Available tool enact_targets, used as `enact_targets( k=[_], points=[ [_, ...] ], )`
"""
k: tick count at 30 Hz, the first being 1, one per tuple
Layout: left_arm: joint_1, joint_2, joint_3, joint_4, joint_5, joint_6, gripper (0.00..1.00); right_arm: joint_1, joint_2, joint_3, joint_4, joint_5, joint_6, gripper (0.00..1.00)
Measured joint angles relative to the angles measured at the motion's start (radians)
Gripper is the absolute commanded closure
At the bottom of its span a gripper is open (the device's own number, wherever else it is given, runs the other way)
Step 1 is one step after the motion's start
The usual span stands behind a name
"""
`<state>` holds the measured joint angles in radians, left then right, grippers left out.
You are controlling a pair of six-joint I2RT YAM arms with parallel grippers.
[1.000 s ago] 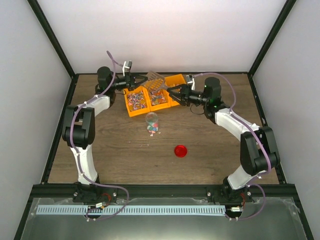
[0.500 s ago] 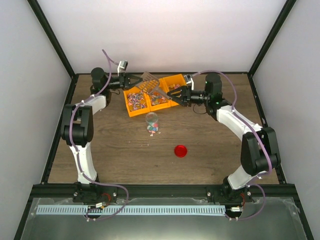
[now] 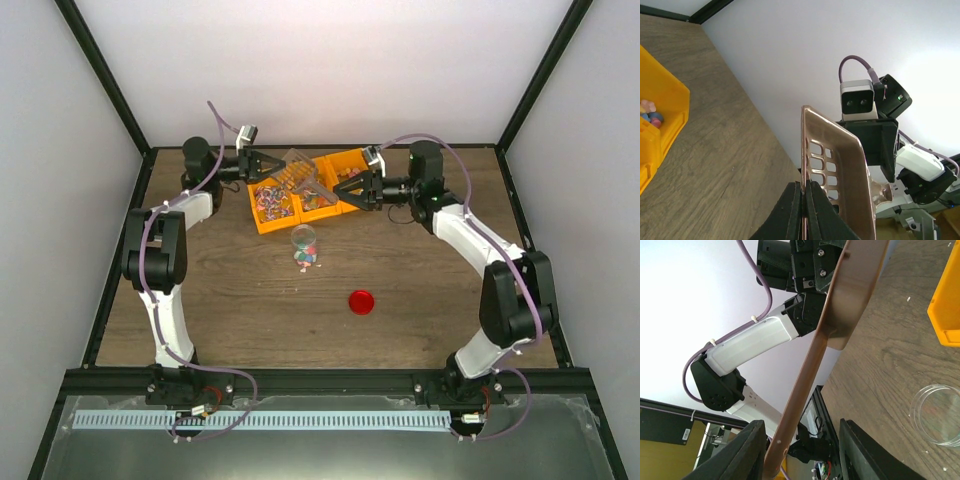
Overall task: Pack the candies
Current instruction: Adjust the spatula.
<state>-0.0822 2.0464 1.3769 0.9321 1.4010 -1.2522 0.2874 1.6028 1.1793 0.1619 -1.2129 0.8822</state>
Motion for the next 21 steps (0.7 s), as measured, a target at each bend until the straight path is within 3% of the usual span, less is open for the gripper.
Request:
enact_targets(
  k=[9, 14, 18, 21],
  points=[
    [0.0, 0.0, -0.022, -0.011, -0.005, 0.024, 0.96, 0.016, 0.051, 0.079, -0.093, -0.024, -0.041, 0.59],
    [0.0, 0.0, -0.005, -0.098, -0.008, 0.098, 0.96, 0.029, 0.076, 0.154, -0.196, -0.021, -0.095, 0.63],
    [0.0, 0.0, 0.046, -0.269, -0.017, 0.238, 0.96, 0.035, 0.081, 0.197, -0.261, -0.018, -0.133, 0.64],
    [0.0, 0.0, 0.121, -0.527, -0.032, 0.439, 0.96, 0.038, 0.093, 0.219, -0.313, -0.007, -0.164, 0.64]
  ],
)
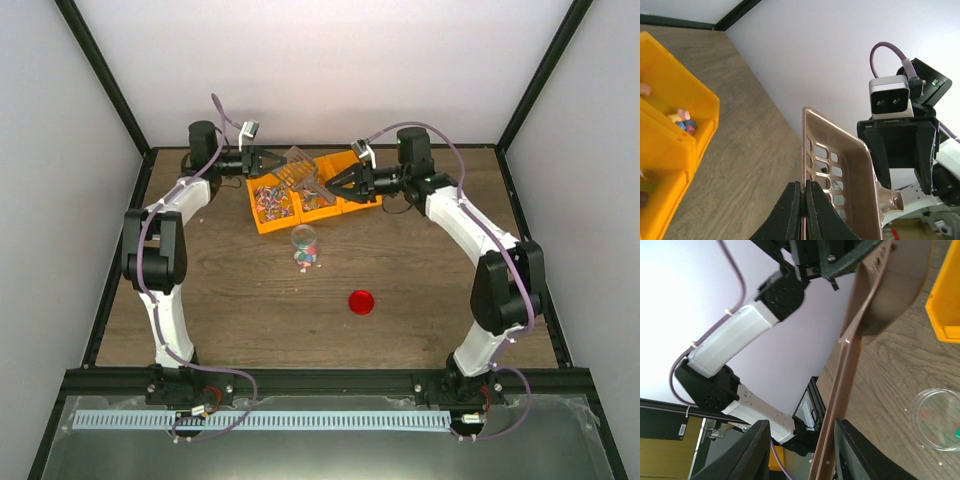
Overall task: Pack the candies
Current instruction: Adjust the spatula.
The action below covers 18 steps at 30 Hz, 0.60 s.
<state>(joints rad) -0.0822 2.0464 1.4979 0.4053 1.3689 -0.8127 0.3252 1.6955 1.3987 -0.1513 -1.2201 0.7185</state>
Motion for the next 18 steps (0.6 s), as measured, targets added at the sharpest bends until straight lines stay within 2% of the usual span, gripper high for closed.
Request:
enact_targets(
  k=[2, 6, 13, 18],
  points=[
    [0.0, 0.0, 0.053, -0.157, -0.006, 0.127, 0.96, 0.0, 0.013, 0.013, -0.037, 0.01, -0.021, 0.64],
    [0.0, -0.005, 0.076, -0.28, -0.017, 0.238, 0.96, 0.005, 0.044, 0.039, -0.108, 0.021, -0.061, 0.62],
    [0.0, -0.005, 0.072, -0.333, -0.026, 0.278, 0.96, 0.027, 0.063, 0.051, -0.175, 0.043, -0.095, 0.59],
    [0.0, -0.005, 0.072, -0.333, -0.032, 0.285, 0.96, 0.032, 0.063, 0.052, -0.18, 0.055, -0.1, 0.63]
  ],
)
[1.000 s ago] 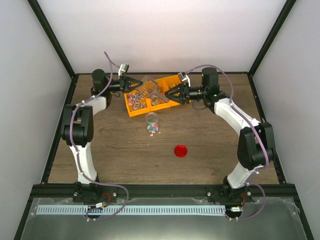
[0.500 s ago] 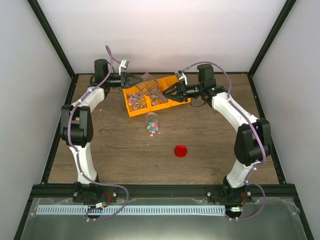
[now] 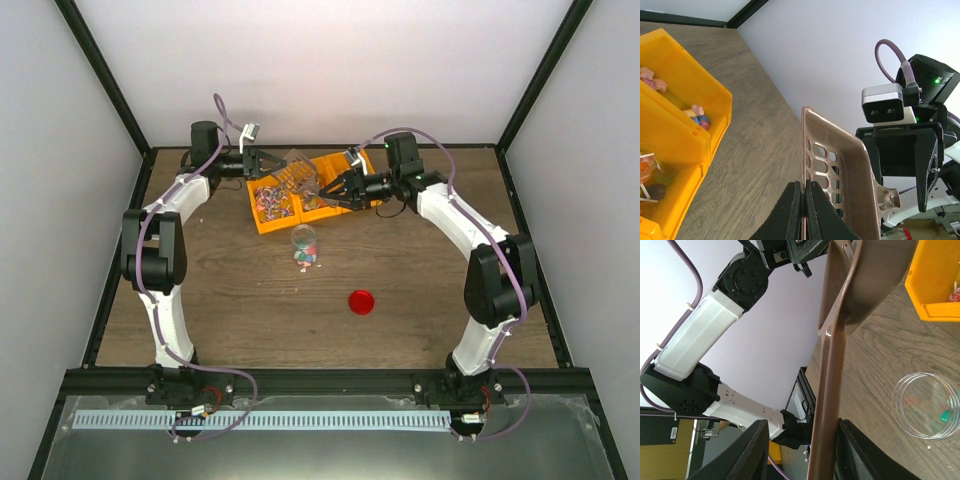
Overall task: Pack the candies
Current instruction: Adjust the spatula, then scoop the fake candies from the storage box.
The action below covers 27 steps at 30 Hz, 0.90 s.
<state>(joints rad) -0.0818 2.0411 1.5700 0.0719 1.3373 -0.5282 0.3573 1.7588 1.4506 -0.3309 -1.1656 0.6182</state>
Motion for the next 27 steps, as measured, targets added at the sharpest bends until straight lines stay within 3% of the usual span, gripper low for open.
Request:
enact_targets(
  k=[3, 11, 18, 19, 23, 27],
  points=[
    [0.0, 0.0, 0.0, -0.001, -0.005, 0.003, 0.96, 0.002, 0.003, 0.0, -0.002, 0.005, -0.002, 0.7],
    [0.006, 0.0, -0.001, -0.006, -0.015, 0.009, 0.96, 0.02, 0.018, 0.0, -0.016, 0.045, 0.002, 0.99],
    [0.011, -0.009, -0.005, -0.006, -0.023, 0.018, 0.96, 0.022, 0.022, 0.0, -0.023, 0.067, 0.011, 0.99],
    [0.011, -0.01, -0.007, -0.006, -0.024, 0.019, 0.92, 0.022, 0.022, 0.0, -0.023, 0.067, 0.012, 0.99],
    [0.012, -0.013, -0.01, -0.005, -0.033, 0.023, 0.49, 0.023, 0.022, 0.0, -0.015, 0.066, 0.022, 0.99],
    [0.02, -0.019, -0.027, -0.005, -0.061, 0.009, 0.33, 0.026, 0.019, -0.01, 0.037, 0.071, 0.069, 0.99]
  ],
)
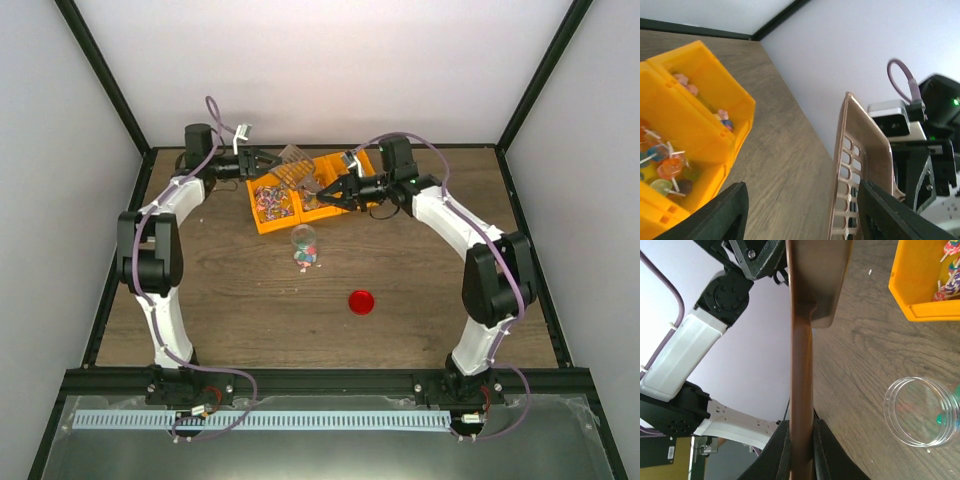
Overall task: Pack the candies
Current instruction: Scoop the fake candies from the storage box.
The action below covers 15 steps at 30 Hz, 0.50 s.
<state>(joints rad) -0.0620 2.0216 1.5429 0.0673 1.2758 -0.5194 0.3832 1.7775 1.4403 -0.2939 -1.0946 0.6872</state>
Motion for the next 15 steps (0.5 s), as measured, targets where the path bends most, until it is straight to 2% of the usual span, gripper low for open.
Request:
enact_targets(
  k=[2, 3, 7, 11, 15],
  points=[
    [0.012, -0.012, -0.022, 0.007, -0.036, -0.014, 0.23, 0.0, -0.012, -0.026, 0.046, 0.014, 0.052, 0.99],
    [0.021, -0.022, -0.035, 0.008, -0.059, -0.019, 0.22, -0.002, -0.024, -0.047, 0.074, 0.032, 0.092, 0.99],
    [0.071, -0.068, -0.062, -0.053, -0.217, 0.002, 0.31, -0.011, -0.066, -0.12, 0.168, 0.099, 0.262, 0.99],
    [0.09, -0.105, -0.062, -0.152, -0.382, 0.043, 0.32, -0.02, -0.094, -0.19, 0.259, 0.159, 0.46, 0.99],
    [0.049, -0.13, -0.058, -0.296, -0.587, 0.13, 0.32, -0.022, -0.095, -0.234, 0.314, 0.214, 0.655, 0.99]
  ],
)
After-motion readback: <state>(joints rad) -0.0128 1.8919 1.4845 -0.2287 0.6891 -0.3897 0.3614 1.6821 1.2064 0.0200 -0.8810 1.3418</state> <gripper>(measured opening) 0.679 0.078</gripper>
